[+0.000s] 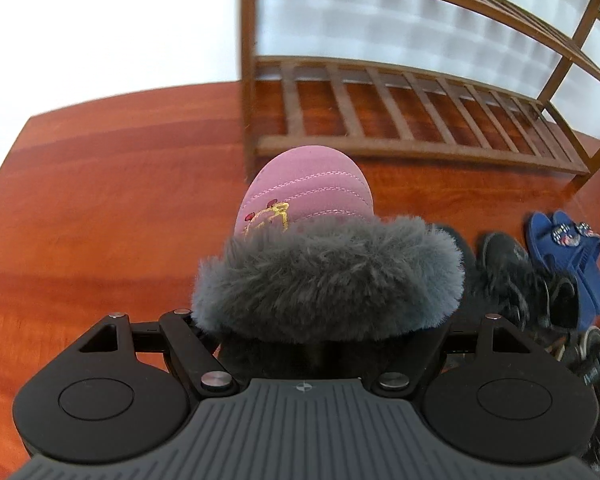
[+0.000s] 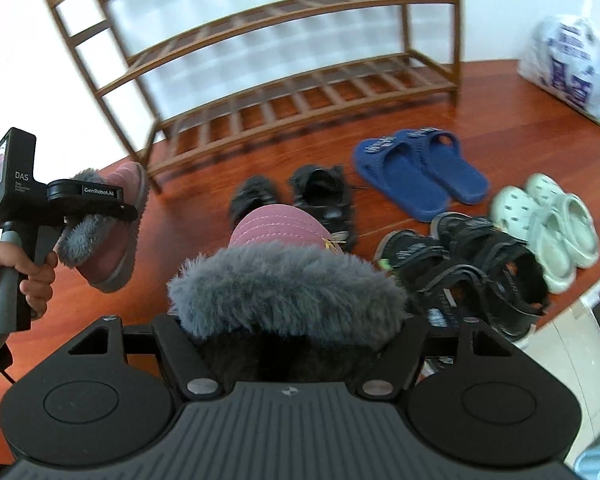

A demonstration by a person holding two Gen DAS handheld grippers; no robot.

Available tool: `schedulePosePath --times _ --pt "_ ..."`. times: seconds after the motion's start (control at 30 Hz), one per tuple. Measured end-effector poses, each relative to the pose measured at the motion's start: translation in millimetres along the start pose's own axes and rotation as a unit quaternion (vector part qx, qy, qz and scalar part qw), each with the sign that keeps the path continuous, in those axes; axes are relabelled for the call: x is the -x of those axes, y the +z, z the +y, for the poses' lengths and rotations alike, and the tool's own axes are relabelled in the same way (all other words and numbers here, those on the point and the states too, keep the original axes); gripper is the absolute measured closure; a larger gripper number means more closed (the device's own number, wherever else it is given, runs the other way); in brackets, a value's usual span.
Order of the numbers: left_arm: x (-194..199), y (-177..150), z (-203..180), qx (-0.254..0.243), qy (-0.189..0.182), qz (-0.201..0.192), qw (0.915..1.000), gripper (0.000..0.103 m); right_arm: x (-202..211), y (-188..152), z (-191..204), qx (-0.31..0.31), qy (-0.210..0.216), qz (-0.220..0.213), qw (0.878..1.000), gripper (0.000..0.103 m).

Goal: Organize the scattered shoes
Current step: 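Carry both pink slippers toward the shoe rack with both tools, then lower the pink slipper onto the rack's bottom shelf and open the left tool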

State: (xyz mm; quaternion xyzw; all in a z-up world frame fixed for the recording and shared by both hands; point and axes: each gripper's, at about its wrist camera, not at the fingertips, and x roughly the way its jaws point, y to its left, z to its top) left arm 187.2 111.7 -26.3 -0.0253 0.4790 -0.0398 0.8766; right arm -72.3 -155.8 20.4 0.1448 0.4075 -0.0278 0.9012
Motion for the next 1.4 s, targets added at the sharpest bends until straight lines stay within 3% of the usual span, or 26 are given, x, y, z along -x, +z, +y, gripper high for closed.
schedulePosePath --times 0.27,0.73,1.27,1.4 --pt "-55.0 57.7 -33.3 -0.022 0.004 -0.008 0.9997 0.026 -11.1 11.2 -23.8 -0.055 -0.042 -0.001 0.998 0.027" --pt "-123.9 115.2 -40.2 -0.033 0.061 -0.044 0.9966 0.026 -35.5 22.8 -29.9 -0.097 -0.085 0.020 0.991 0.027" --pt "-131.4 124.1 -37.6 -0.038 0.066 -0.056 0.9956 0.024 -48.2 38.4 -21.2 -0.094 -0.090 0.018 0.991 0.027" --pt "-120.7 120.1 -43.3 -0.071 0.066 -0.059 0.9936 0.012 -49.6 42.3 -17.9 -0.086 -0.083 0.015 0.993 0.027"
